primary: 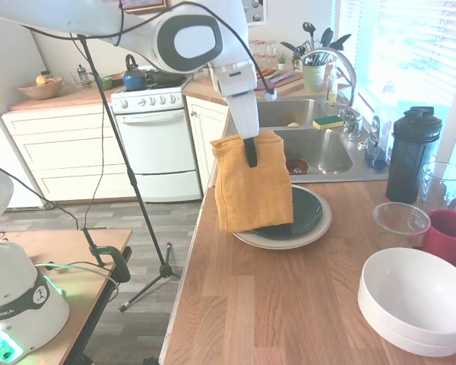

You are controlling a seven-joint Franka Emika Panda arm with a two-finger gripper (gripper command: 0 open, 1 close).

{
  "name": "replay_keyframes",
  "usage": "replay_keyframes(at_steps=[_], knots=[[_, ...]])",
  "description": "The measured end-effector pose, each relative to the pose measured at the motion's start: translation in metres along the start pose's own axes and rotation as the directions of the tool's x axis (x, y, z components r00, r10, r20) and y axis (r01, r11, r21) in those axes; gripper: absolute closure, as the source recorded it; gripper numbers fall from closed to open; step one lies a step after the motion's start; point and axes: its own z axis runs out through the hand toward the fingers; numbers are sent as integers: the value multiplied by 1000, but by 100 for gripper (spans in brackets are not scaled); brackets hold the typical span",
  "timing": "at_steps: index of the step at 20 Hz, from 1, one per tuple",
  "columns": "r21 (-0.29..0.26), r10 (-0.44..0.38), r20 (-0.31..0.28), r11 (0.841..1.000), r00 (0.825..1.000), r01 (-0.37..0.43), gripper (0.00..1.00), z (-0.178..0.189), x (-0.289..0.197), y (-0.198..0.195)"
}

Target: Wipe the blue plate in clockwise motion

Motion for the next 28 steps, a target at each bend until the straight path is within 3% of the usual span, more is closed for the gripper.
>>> replay_keyframes(at_steps=[7, 20, 28], knots=[[23, 65, 1, 998, 998, -65, 100, -29, 42, 2], [2, 218, 33, 976, 975, -218, 100, 0, 177, -16], [-16, 279, 34, 960, 960, -279, 100, 19, 243, 20]])
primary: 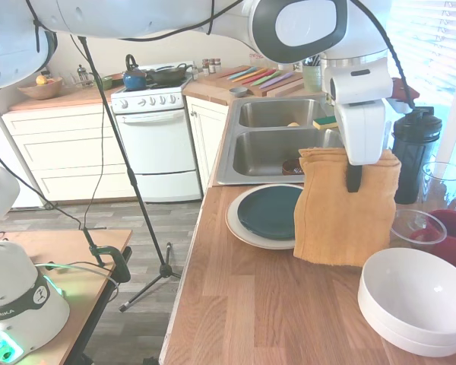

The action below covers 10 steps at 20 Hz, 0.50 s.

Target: Wipe the blue plate in clockwise motion

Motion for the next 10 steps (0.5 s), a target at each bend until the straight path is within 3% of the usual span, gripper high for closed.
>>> replay_keyframes(at_steps=[5, 10], knots=[[-21, 7, 0, 1000, 1000, -7, 100, 11, 17, 11], [-72, -37, 14, 997, 999, 38, 100, 54, -3, -3]])
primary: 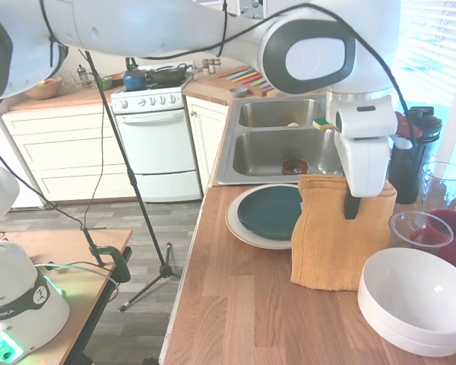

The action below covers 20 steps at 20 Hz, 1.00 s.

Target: Wipe the blue plate in clockwise motion

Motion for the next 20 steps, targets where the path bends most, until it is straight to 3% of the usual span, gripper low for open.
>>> replay_keyframes(at_steps=[5, 9, 14, 20], knots=[[-21, -26, -3, 999, 1000, 26, 100, 36, -20, -22], [-18, 4, 33, 1000, 999, -3, 100, 57, -11, -26], [2, 68, 118, 998, 991, -69, 100, 86, 27, -10], [-17, 40, 128, 999, 991, -38, 100, 102, 36, 1]])
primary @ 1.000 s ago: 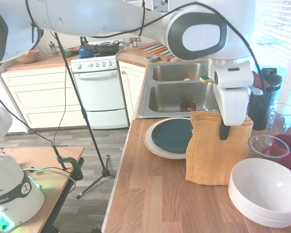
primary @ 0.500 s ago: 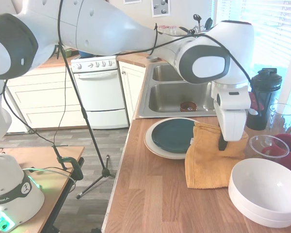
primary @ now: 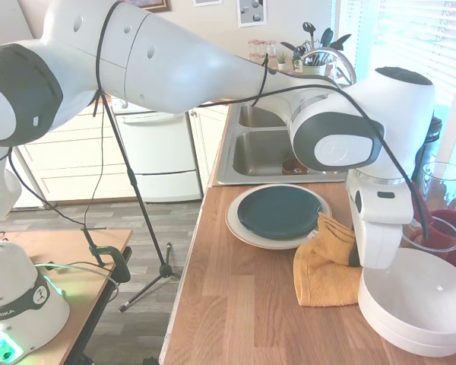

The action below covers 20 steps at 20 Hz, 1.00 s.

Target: Wipe the blue plate in clockwise motion

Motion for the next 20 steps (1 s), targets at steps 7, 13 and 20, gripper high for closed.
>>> replay_keyframes(at_steps=[7, 13, 20], knots=[[-34, -70, -69, 997, 995, 68, 100, 4, -21, 1], [-43, -81, -76, 996, 994, 77, 0, 5, -28, 8], [-52, -88, -85, 995, 992, 84, 0, 5, -29, 11]])
